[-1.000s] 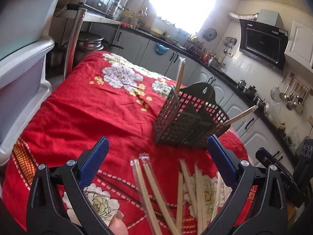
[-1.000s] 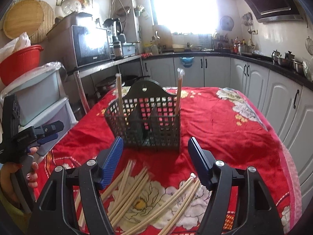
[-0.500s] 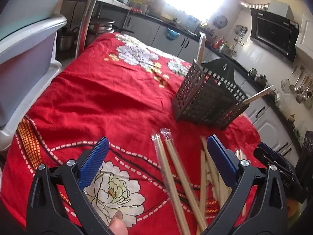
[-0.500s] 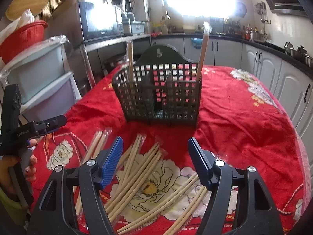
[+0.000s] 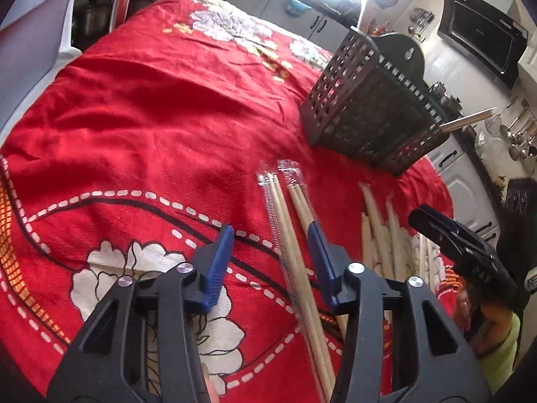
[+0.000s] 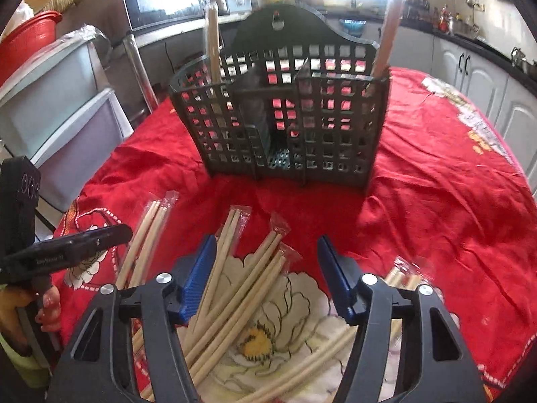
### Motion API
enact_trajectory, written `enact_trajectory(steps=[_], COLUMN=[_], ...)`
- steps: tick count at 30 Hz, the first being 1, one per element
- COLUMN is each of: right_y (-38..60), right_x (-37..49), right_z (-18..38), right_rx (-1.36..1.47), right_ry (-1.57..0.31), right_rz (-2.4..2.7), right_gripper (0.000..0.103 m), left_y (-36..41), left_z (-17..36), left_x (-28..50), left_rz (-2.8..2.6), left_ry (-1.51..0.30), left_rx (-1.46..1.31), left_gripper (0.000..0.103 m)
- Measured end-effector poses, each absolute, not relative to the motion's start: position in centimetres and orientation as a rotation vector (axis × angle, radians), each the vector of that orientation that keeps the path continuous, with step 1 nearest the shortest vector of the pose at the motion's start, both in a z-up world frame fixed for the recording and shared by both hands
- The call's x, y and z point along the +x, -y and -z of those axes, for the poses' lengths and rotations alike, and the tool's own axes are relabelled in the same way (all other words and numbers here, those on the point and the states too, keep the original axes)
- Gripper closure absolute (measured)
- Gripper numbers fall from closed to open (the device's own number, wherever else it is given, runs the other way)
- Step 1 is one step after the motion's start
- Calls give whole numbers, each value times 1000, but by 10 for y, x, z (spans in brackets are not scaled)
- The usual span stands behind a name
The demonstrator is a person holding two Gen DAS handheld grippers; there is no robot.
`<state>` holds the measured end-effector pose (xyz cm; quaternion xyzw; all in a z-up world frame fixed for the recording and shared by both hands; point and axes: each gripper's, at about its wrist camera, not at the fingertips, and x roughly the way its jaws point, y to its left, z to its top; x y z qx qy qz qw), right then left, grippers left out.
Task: Organize utensils
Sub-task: 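Close the left tool on another chopstick while the right tool grasps one too, then lift both chopsticks upright and carry them above the grey basket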
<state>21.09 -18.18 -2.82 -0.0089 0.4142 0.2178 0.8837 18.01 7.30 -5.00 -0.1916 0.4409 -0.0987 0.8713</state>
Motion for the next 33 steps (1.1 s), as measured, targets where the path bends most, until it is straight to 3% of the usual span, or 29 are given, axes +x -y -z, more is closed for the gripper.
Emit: enact_trajectory(steps=[11,18,23,33], right_y=[173,175,178,185], right_x=[242,252,256,247], right_z=[47,53,52,22], right_rx=[17,58,64,97], right_ry=[-958,-982,-980,-897], right_rz=[-462,-448,-439,-482], right_gripper=[67,76,90,93], left_y=[-63,-64,-63,-72], left_z=[50,51,51,34], left_x=[202,231,244,233], left_rz=[195,172,173,226], left_ry=[-959,-975,-984,-921], left_rx=[-326,-328,-324,-383], left_gripper=[67,84,92,100])
